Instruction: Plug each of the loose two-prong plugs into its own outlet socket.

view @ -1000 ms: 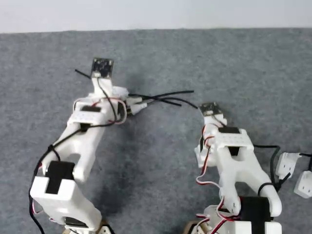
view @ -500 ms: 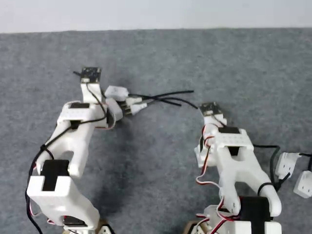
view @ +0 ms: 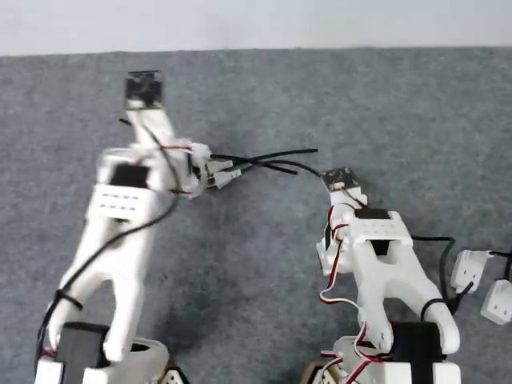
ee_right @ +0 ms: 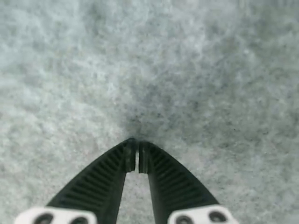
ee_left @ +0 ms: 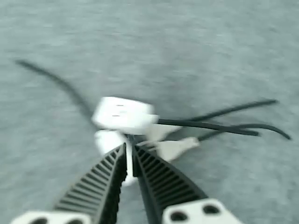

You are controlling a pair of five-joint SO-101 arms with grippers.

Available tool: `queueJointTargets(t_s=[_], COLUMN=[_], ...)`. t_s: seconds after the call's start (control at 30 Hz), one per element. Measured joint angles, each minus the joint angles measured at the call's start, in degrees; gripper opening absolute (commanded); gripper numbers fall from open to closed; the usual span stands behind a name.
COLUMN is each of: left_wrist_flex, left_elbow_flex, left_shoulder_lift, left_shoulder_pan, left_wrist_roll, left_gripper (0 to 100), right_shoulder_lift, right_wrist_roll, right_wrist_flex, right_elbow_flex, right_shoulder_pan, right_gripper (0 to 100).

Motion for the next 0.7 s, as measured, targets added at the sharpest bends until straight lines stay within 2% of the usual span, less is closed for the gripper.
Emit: queueJointTargets(t_s=[0.13, 0.27, 0.47, 0.7], left_wrist_flex=[-8.9, -11.5, -11.5, -4.7], left_elbow_flex=[2.8, 0.0, -3.8, -4.1], left_shoulder_lift=[5.9, 16.4, 25.6, 25.8], left_shoulder_pan=[6.0, 6.3, 2.7, -0.4], left_wrist_roll=[1.8, 2.4, 2.4, 2.4], left_gripper=[1, 1, 1, 1], right_shoulder_lift=[0.0, 0.0, 0.0, 0.0], right_wrist_roll=[0.1, 0.1, 1.9, 2.4], right_wrist_flex=[0.0, 0.0, -0.1, -0.1], right_elbow_flex=[0.0, 0.0, 0.0, 0.0], right_shoulder_pan=[0.0, 0.0, 0.0, 0.0], right_gripper=[0.8, 0.8, 0.8, 0.8])
